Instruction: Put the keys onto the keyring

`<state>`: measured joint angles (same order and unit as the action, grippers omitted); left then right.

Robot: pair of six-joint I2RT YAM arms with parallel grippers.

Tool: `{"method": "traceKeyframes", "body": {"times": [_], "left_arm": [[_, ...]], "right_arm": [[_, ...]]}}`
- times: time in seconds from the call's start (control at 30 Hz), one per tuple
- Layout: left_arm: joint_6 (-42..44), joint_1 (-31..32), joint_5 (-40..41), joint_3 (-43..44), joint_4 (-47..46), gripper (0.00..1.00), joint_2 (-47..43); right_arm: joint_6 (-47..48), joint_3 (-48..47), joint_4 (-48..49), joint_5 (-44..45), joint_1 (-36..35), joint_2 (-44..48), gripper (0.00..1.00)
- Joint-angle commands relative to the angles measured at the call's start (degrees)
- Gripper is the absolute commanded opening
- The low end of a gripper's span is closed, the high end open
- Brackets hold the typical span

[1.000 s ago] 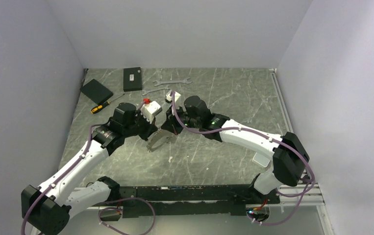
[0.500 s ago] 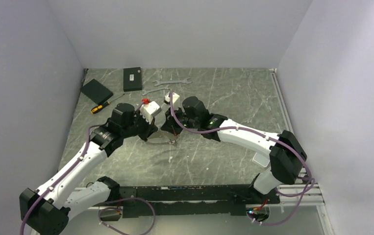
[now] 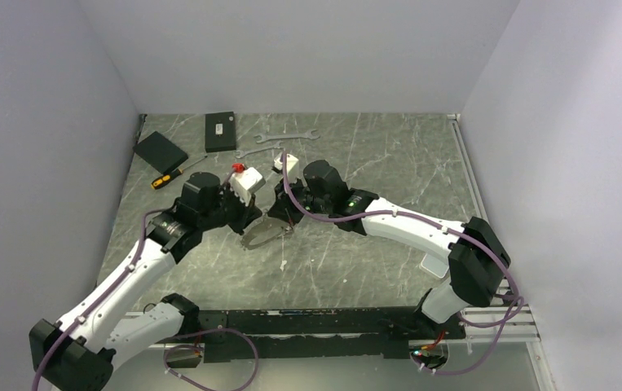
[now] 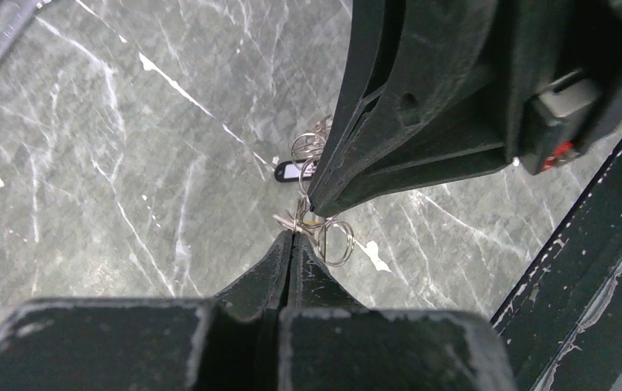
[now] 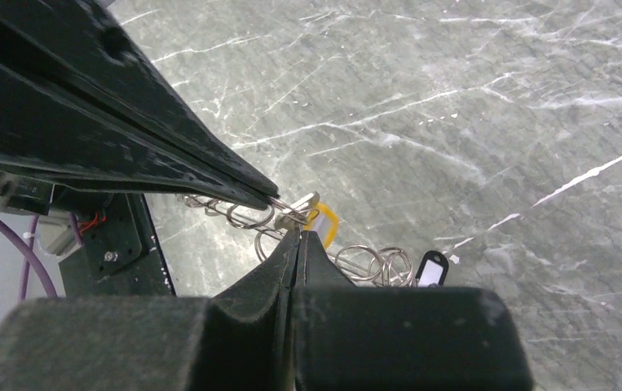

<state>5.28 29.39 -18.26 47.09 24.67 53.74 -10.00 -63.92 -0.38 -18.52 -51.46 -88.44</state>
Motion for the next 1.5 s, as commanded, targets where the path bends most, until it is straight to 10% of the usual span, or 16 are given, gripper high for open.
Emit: {"method": "traceKeyframes", "body": {"times": [0.0, 1.47], "left_arm": [[-1.4, -1.0, -3.8, -0.5, -3.8, 0.00, -4.4], [0.3, -1.6, -3.8, 0.1, -1.9, 0.00, -1.8]], "right_arm": [[1.4, -1.3, 3.9, -0.3, -0.1, 1.8, 0.00], [2.9, -2.0, 3.9, -2.4, -0.1, 4.0, 0.00]]}}
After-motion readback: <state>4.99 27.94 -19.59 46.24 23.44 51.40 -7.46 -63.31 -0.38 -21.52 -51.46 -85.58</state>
